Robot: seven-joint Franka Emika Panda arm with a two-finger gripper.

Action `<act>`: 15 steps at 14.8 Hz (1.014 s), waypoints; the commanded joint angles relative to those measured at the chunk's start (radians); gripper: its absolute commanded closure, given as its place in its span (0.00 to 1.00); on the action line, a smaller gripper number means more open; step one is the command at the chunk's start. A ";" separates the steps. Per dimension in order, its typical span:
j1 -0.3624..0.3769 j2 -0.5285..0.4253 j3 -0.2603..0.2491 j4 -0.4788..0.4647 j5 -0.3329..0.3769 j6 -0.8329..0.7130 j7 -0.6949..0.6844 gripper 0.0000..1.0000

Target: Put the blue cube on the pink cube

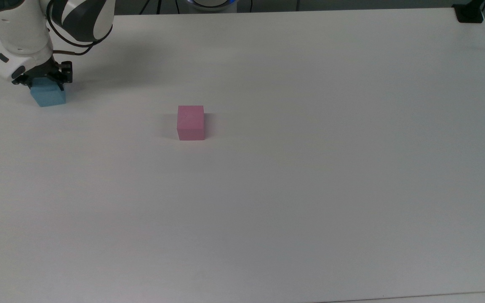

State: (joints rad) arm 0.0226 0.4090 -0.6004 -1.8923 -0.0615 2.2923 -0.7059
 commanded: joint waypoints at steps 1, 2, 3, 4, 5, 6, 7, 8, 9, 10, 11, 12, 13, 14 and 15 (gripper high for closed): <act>0.071 -0.082 -0.004 -0.018 0.003 -0.060 0.055 0.51; 0.095 -0.099 -0.004 -0.018 0.006 -0.082 0.084 0.51; 0.127 -0.117 -0.004 -0.015 0.006 -0.103 0.124 0.51; 0.158 -0.137 0.001 -0.010 0.008 -0.129 0.169 0.51; 0.190 -0.154 0.004 -0.005 0.012 -0.158 0.215 0.51; 0.233 -0.168 0.004 0.002 0.023 -0.187 0.261 0.51; 0.290 -0.177 0.008 0.016 0.038 -0.229 0.331 0.50; 0.319 -0.176 0.017 0.031 0.043 -0.249 0.385 0.50; 0.341 -0.174 0.039 0.041 0.043 -0.257 0.441 0.50; 0.350 -0.174 0.068 0.042 0.043 -0.257 0.488 0.50; 0.356 -0.174 0.089 0.044 0.043 -0.257 0.515 0.50; 0.367 -0.174 0.103 0.045 0.043 -0.258 0.538 0.50; 0.387 -0.176 0.109 0.045 0.043 -0.260 0.558 0.50; 0.405 -0.176 0.110 0.047 0.043 -0.267 0.580 0.50; 0.418 -0.176 0.114 0.047 0.043 -0.270 0.598 0.50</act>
State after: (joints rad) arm 0.4044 0.2441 -0.4878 -1.8492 -0.0316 2.0565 -0.1613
